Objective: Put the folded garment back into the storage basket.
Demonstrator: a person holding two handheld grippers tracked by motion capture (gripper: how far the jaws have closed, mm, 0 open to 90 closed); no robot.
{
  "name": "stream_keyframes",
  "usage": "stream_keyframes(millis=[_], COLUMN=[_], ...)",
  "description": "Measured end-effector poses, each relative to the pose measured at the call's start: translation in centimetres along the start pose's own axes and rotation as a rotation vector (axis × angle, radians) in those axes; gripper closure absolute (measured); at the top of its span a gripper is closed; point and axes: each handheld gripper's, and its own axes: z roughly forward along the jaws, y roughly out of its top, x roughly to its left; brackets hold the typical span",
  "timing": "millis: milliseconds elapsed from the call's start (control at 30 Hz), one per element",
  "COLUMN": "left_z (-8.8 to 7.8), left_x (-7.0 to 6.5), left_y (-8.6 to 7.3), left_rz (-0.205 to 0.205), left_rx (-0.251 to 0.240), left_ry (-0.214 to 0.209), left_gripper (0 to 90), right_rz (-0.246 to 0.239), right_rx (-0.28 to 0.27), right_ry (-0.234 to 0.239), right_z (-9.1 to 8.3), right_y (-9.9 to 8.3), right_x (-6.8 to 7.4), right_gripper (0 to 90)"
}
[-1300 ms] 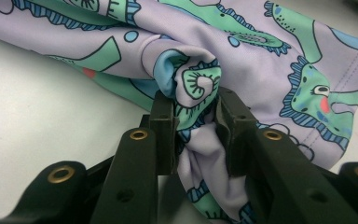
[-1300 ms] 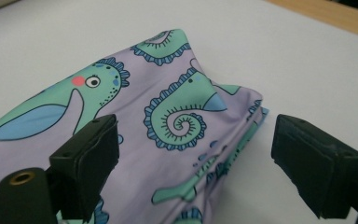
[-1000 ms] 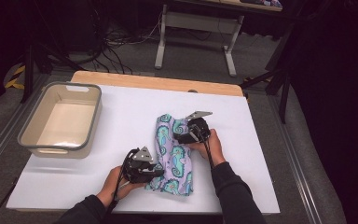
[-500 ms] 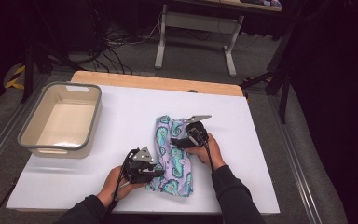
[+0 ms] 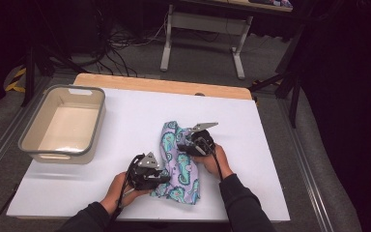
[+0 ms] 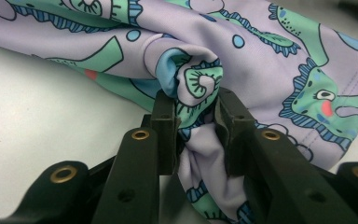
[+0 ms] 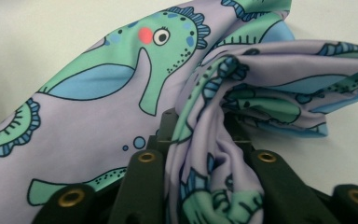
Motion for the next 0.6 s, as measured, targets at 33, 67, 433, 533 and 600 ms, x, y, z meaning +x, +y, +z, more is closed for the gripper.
stream_keyframes(millis=[33, 67, 433, 533, 600], left_z=[0.0, 0.0, -0.6, -1.0, -1.3], left_x=[0.0, -0.1, 0.0, 0.1, 0.2], left_y=[0.0, 0.0, 0.1, 0.1, 0.1], left_rz=[0.003, 0.007, 0.041, 0.040, 0.051], left_rx=[-0.001, 0.002, -0.043, -0.057, -0.068], left_ry=[0.002, 0.001, 0.032, 0.044, 0.059], left_gripper=[73.4, 73.8, 78.1, 78.3, 78.4], right_rz=[-0.006, -0.005, -0.021, -0.049, -0.058], right_rx=[-0.001, -0.005, -0.149, -0.193, -0.218], right_ry=[-0.003, -0.003, -0.025, -0.038, -0.042], right_z=[-0.1, -0.1, -2.2, -3.0, -3.4], right_y=[0.0, 0.0, 0.0, 0.3, 0.6], right_x=[0.1, 0.0, 0.5, 0.9, 1.1], right_gripper=[77.3, 77.8, 79.0, 79.0, 79.0])
